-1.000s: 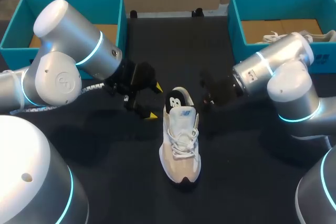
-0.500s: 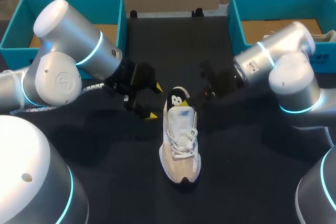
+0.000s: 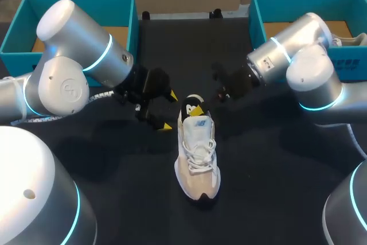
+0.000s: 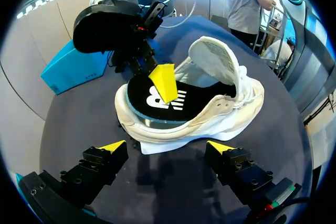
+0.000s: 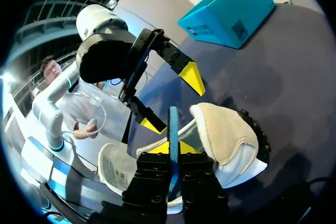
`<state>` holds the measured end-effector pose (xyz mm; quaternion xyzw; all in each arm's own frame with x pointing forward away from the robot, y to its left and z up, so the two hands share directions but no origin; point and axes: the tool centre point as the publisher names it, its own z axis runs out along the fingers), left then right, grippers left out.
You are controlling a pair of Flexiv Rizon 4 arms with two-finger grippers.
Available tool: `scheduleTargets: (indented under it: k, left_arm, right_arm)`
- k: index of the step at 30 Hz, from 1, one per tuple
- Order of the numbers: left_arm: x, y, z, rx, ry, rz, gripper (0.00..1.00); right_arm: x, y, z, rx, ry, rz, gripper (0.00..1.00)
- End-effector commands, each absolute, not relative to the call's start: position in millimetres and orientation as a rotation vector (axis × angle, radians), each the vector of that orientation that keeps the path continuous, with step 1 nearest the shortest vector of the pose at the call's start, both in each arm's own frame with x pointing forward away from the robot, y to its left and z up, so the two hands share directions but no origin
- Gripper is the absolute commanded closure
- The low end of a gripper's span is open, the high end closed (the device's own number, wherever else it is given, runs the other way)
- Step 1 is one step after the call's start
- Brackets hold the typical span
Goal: Take the shoe out of the shoebox, open the shoe tongue, remove and reinsert the insole, then place the shoe into the shoebox
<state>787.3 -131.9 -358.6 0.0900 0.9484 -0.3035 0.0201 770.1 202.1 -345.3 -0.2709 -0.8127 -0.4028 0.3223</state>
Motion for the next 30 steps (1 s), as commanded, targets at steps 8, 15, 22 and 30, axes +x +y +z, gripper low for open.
scheduleTargets:
  k: [8,15,22,30]
  left_arm:
    - [788,-132,-359,0.280,2.944,-0.938,0.00]
    - [788,-132,-359,0.280,2.944,-0.938,0.00]
    - [788,-132,-359,0.280,2.944,-0.938,0.00]
    - [788,-132,-359,0.280,2.944,-0.938,0.00]
  right_arm:
    - [753,202,-355,-0.737,-2.127,-0.965,1.00]
    - [743,200,-359,-0.757,-2.109,-0.949,1.00]
    - [744,197,-354,-0.787,-2.119,-0.987,0.83]
    - [748,197,-342,-0.796,-2.141,-1.054,0.73]
